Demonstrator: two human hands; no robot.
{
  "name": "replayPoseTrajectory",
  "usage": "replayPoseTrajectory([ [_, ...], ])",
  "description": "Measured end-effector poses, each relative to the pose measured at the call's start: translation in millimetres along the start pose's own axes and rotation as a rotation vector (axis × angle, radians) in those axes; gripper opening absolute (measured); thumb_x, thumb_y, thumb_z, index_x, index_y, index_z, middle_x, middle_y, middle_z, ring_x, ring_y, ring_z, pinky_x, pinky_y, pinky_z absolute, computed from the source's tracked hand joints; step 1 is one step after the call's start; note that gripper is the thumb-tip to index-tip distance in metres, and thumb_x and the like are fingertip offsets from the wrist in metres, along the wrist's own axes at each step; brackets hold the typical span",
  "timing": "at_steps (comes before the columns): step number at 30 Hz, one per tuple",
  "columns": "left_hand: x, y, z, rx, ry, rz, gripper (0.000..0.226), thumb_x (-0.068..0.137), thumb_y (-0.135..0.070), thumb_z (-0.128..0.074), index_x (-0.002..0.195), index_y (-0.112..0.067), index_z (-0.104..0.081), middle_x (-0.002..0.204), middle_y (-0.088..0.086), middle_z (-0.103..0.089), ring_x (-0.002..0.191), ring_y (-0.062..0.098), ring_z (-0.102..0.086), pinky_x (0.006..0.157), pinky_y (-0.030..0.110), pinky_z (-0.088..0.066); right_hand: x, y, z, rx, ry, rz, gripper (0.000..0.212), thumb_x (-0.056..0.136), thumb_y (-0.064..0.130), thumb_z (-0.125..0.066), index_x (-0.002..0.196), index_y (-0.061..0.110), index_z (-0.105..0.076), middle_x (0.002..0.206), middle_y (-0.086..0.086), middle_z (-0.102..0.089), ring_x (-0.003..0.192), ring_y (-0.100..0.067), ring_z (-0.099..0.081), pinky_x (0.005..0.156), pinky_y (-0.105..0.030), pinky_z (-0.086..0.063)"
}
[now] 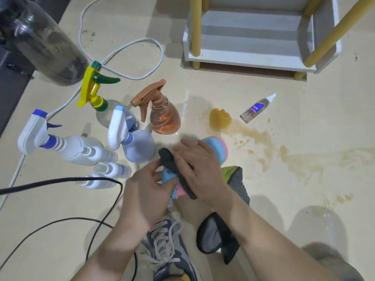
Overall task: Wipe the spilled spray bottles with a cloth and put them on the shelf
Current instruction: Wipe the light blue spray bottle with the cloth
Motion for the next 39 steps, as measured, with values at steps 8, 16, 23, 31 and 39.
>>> replayPoseTrajectory([
  [8,-9.2,1.7,-6.5,0.127,-0.041,-0.057,0.035,0.082,-0.023,-0.069,0.093,-0.056,-0.061,0.074,-0.031,-0.067,0.073,-0.002,-0.067,0.076,0.028,-0.054,-4.1,-89.0,20.0,0.37,-0.289,-0.633,0.032,0.099,0.038,-0.037,0.083,0.023,-0.061,0.084,-0.003,-0.061,0.082,-0.019,-0.056,0.084,-0.044,-0.049],
  [16,-3.6,-3.5,-8.9,0.285,-0.083,-0.196,0.025,0.083,-0.025,-0.065,0.106,-0.036,-0.065,0.083,-0.007,-0.073,0.08,0.017,-0.067,0.074,0.036,-0.051,-0.4,17.7,10.7,0.215,-0.236,-0.197,0.017,0.094,0.02,-0.057,0.088,0.009,-0.069,0.089,0.001,-0.066,0.085,-0.013,-0.058,0.078,-0.027,-0.046],
  [23,-14.2,1.2,-14.8,0.389,0.014,-0.237,0.046,0.082,-0.04,-0.052,0.125,-0.05,-0.039,0.076,-0.019,-0.073,0.087,0.014,-0.069,0.077,0.035,-0.053,14.2,-58.5,30.1,0.078,-0.043,-0.305,0.042,0.096,0.041,-0.043,0.079,0.014,-0.07,0.079,0.0,-0.064,0.087,-0.021,-0.062,0.086,-0.045,-0.047],
  [31,-0.1,1.4,-12.9,0.492,-0.081,-0.394,0.047,0.078,-0.034,-0.047,0.124,-0.04,-0.056,0.075,-0.005,-0.073,0.077,0.027,-0.067,0.067,0.039,-0.052,-8.6,-21.7,31.6,0.246,-0.098,-0.501,0.024,0.096,0.014,-0.053,0.105,0.001,-0.072,0.115,-0.012,-0.07,0.127,-0.019,-0.051,0.107,-0.022,-0.033],
  [39,10.4,16.2,-6.9,0.23,-0.026,-0.185,0.029,0.077,-0.027,-0.063,0.09,-0.053,-0.06,0.078,-0.028,-0.068,0.081,-0.004,-0.065,0.075,0.018,-0.05,-37.2,46.2,-23.3,0.054,-0.191,-0.305,0.054,0.08,0.02,-0.037,0.122,0.009,-0.068,0.128,-0.005,-0.066,0.125,-0.021,-0.057,0.107,-0.047,-0.044],
])
Point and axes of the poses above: each hand's wrist, its own x-axis towards the middle knuckle, its own z-axis out of the back of the hand, y = z × x, the point moved 2 cm from there along x, towards the middle knuckle
